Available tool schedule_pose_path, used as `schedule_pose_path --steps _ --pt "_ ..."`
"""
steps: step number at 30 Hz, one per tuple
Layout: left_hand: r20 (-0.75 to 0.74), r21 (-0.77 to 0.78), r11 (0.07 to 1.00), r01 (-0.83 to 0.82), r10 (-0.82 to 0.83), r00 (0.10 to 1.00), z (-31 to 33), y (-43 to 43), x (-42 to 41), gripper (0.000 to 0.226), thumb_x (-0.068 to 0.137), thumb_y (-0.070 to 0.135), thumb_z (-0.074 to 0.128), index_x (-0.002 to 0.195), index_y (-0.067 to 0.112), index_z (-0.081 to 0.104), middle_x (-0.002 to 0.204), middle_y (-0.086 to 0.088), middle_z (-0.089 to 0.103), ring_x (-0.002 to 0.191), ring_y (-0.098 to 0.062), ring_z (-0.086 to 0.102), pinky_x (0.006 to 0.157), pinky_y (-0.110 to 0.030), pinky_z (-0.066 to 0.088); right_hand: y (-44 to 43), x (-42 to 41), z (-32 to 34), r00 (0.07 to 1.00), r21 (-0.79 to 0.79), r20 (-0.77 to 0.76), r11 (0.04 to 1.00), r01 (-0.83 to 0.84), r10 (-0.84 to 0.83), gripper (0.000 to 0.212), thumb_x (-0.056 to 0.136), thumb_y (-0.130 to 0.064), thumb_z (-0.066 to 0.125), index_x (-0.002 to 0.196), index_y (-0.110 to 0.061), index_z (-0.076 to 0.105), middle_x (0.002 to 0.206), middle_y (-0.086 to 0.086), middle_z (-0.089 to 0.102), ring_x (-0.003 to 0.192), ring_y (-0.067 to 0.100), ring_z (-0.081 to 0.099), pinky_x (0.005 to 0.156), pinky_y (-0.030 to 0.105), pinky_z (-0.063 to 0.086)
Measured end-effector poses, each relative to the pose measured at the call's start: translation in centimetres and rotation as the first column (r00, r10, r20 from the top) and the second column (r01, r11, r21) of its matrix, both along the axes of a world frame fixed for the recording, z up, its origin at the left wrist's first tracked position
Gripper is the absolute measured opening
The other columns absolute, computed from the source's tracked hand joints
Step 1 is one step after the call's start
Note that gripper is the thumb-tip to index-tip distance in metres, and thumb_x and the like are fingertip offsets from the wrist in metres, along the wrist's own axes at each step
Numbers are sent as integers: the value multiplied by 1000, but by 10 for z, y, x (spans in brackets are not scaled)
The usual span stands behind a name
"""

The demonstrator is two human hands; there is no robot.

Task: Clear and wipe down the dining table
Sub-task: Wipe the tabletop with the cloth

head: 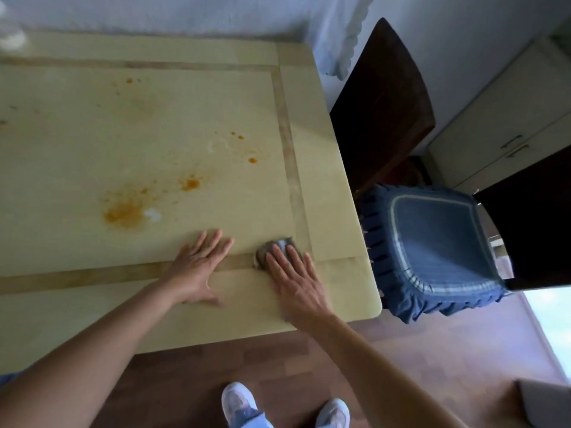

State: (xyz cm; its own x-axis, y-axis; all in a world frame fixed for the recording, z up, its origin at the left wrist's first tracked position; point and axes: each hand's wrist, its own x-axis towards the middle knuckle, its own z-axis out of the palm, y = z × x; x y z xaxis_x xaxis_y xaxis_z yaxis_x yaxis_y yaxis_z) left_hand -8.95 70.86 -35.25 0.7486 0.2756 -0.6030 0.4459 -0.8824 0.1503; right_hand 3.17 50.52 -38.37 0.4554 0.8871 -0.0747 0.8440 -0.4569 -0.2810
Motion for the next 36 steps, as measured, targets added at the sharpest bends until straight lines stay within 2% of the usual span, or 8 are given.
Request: schedule_pose_path --steps 8,13,16,20,25,30,33,36 --pt "-28 -45 999 -12 11 1000 1 1 -1 128 64 62 70 131 36 -36 138 3 -44 129 -20 -37 116 -50 -3 -66 24 4 786 -89 -19 784 615 -618 61 93 -34 12 150 -15 3 159 1 -5 147 24 -6 120 42 -4" --pt "-13 -38 999 -16 15 1000 1 0 0 130 62 61 72 135 34 -32 141 4 -40 139 -24 -29 118 -49 -1 3 -53 2 971 -56 -44 971 232 -234 60 87 -27 31 146 -15 24 154 3 22 141 29 21 118 43 10" --pt "16 13 1000 1 -1 1000 6 10 -6 128 63 58 74 137 36 -29 142 7 -39 138 -18 -29 117 -49 -3 2 -29 3 1000 -70 9 997 -26 26 56 94 -34 34 147 -19 23 154 -2 19 143 25 18 114 36 1" --pt "-1 123 992 31 -32 1000 12 34 -23 126 65 62 69 139 35 -29 145 8 -37 133 -14 -33 112 -46 -15 -24 53 0 963 -74 -13 961 266 -268 60 99 -22 30 149 -24 -3 157 -4 -11 146 20 -10 119 40 -9" --pt "-30 104 993 56 -53 998 8 39 -20 125 64 64 67 133 34 -33 143 7 -38 132 -14 -32 109 -42 -20 40 88 4 803 -111 -13 799 591 -596 58 97 -22 27 150 -13 3 159 6 -6 146 25 -8 119 44 -3" --pt "0 101 993 58 -58 998 11 37 -21 124 65 63 66 135 30 -31 143 5 -37 132 -16 -32 108 -41 -21 117 11 0 986 -24 -63 988 155 -156 59 95 -17 28 150 -12 6 159 4 -2 147 28 -4 118 38 -6" --pt "22 80 996 47 -49 999 7 39 -21 125 65 65 66 134 32 -34 145 4 -38 134 -18 -33 108 -41 -21 98 24 2 992 -24 -48 992 -121 119 57 94 -29 21 149 -17 12 158 -2 1 145 19 -6 119 40 -2" --pt "48 72 996 44 -47 998 1 40 -23 126 66 63 66 136 33 -35 147 3 -38 136 -21 -33 110 -41 -22 64 85 6 986 -49 -62 987 150 -153 55 98 -27 23 150 -19 6 158 -3 -5 144 15 -11 120 39 -1"
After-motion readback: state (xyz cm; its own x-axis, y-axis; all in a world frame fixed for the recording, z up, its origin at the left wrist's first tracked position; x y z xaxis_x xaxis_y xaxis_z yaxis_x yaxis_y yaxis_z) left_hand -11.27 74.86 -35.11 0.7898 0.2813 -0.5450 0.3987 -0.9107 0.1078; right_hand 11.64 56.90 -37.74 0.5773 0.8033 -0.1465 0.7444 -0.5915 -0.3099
